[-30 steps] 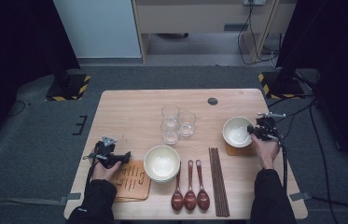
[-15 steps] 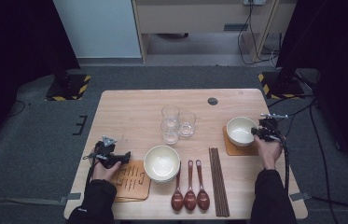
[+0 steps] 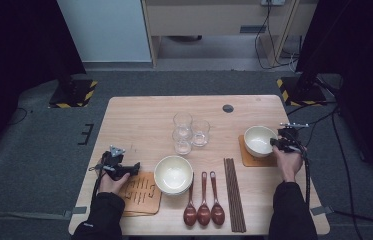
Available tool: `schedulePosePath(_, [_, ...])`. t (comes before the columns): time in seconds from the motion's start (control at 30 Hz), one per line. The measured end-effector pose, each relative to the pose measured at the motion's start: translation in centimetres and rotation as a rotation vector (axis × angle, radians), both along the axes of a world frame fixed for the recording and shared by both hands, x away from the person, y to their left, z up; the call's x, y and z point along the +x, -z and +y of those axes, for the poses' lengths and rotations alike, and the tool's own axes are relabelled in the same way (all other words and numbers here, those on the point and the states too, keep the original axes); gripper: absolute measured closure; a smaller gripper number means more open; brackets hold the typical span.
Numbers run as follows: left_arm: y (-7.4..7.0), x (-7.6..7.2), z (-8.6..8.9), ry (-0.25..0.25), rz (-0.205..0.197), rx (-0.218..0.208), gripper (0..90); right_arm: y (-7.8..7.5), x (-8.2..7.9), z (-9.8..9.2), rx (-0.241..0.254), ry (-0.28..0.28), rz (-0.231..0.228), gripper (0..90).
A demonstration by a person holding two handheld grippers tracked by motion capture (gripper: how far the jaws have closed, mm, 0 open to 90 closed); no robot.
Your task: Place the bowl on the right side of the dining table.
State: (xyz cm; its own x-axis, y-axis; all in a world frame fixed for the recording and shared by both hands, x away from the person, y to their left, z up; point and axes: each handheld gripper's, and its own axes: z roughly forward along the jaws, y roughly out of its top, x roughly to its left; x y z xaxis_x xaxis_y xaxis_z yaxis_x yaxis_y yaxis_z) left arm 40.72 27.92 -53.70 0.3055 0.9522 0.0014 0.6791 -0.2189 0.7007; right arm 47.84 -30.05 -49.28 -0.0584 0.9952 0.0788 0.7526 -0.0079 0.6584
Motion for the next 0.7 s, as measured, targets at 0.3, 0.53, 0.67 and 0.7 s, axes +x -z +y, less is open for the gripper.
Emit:
schedulePosePath(0.3, [0.0, 0.0, 0.0, -0.01, 0.006, 0.003, 0.0, -0.2, -0.6, -0.1, 0.009, -0.025, -0.035, 59.8])
schedulePosePath(0.53, [-0.1, -0.3, 0.1, -0.019, 0.003, 0.0, 0.7, -1.0, -1.2, -0.2, 0.03, -0.026, -0.083, 45.9])
schedulePosePath(0.67, [-0.5, -0.6, 0.2, -0.019, 0.014, -0.01, 8.9, -1.4, -1.5, -0.1, 0.027, -0.027, -0.103, 40.0])
schedulePosePath(0.7, [-0.6, -0.7, 0.3, -0.017, 0.017, -0.024, 10.1, -1.6, -1.6, -0.1, 0.021, -0.029, -0.117, 38.6])
